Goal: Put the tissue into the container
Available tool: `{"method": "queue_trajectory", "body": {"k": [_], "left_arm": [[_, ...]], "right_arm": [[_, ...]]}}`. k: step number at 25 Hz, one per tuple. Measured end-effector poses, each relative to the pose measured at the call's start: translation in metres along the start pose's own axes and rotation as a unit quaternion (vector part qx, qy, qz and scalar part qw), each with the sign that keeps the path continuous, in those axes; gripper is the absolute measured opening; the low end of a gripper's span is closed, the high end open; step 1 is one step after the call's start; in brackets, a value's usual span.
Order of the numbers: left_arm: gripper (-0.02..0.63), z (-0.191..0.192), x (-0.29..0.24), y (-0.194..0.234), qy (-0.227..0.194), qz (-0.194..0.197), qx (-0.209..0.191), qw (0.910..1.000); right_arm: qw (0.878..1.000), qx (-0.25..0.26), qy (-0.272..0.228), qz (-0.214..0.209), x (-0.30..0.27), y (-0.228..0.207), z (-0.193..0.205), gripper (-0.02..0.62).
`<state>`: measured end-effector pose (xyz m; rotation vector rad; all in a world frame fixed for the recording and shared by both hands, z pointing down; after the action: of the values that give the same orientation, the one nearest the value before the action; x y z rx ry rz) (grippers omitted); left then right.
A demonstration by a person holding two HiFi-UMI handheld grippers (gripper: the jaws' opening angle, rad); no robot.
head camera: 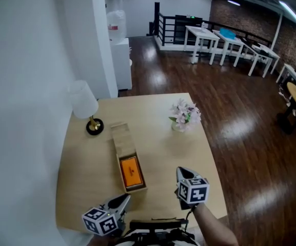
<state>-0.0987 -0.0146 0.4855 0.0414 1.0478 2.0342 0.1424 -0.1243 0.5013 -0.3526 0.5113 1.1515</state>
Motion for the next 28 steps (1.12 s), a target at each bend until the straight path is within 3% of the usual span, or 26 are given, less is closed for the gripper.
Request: {"method": "queue_trajectory", "body": {"k": [9,28], "left_arm": [[0.006,-0.001,-0.008,-0.013,-0.001,0.002,-0.018,0.9998],[0.000,-0.008,-0.001,-0.014,-0.016,-0.001,-0.009,0.9998]], "right_arm": [[1.000,-0.010,-0.012,0.004,0.028,-0.018,0.004,0.000],[0.999,-0.011,-0.019,0.026,0.049,-0.043,0.011,0.000]]}}
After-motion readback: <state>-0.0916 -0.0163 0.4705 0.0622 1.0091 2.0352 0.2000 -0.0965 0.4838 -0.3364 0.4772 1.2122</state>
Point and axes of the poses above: the fingertips, and each gripper's own axes: x backward along the fingers, y to its left, z out of its underside, the point moved 4 cm from there along x, backward along the fingers, and after that the axes turned 13 degrees about x, right-handed, at the moved point
